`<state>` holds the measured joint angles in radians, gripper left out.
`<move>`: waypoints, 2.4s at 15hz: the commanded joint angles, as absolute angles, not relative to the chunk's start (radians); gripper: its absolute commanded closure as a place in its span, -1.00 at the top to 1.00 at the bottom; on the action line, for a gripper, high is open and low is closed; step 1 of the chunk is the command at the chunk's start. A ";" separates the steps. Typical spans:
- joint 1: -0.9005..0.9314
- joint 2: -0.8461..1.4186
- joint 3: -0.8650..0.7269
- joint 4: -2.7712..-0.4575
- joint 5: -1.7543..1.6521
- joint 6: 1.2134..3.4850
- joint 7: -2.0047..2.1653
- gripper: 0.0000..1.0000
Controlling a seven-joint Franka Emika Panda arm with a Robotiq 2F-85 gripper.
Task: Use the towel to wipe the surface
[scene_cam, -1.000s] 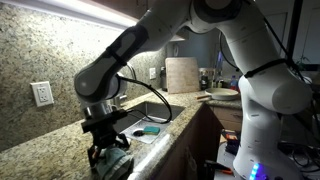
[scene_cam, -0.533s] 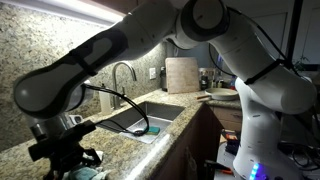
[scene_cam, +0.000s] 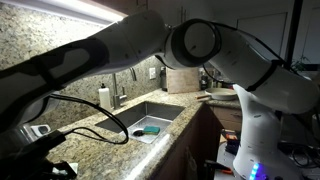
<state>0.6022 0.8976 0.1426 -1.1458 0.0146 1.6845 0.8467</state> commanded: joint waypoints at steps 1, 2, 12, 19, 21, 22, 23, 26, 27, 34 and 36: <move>0.613 1.005 0.123 -0.984 -0.001 1.635 0.831 -0.79; 0.602 1.014 0.118 -0.965 0.005 1.619 0.829 -0.79; 0.378 0.874 0.070 -1.213 0.086 1.768 0.834 -0.79; 0.228 0.723 0.035 -1.483 0.150 1.897 0.830 -0.80; 0.197 0.676 0.024 -1.561 0.169 1.929 0.825 -0.80; 0.187 0.651 0.018 -1.601 0.174 1.949 0.826 -0.80; 0.180 0.627 0.013 -1.638 0.177 1.964 0.830 -0.80; 0.177 0.606 0.008 -1.673 0.170 1.977 0.838 -0.79; 0.185 0.615 0.012 -1.660 0.168 1.971 0.843 -0.80; 0.297 0.724 0.037 -1.437 0.105 1.878 0.907 -0.82; 0.342 0.768 0.047 -1.355 0.082 1.851 0.918 -0.80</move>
<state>0.2876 0.7018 0.0275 -1.4817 0.1175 1.9069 0.8743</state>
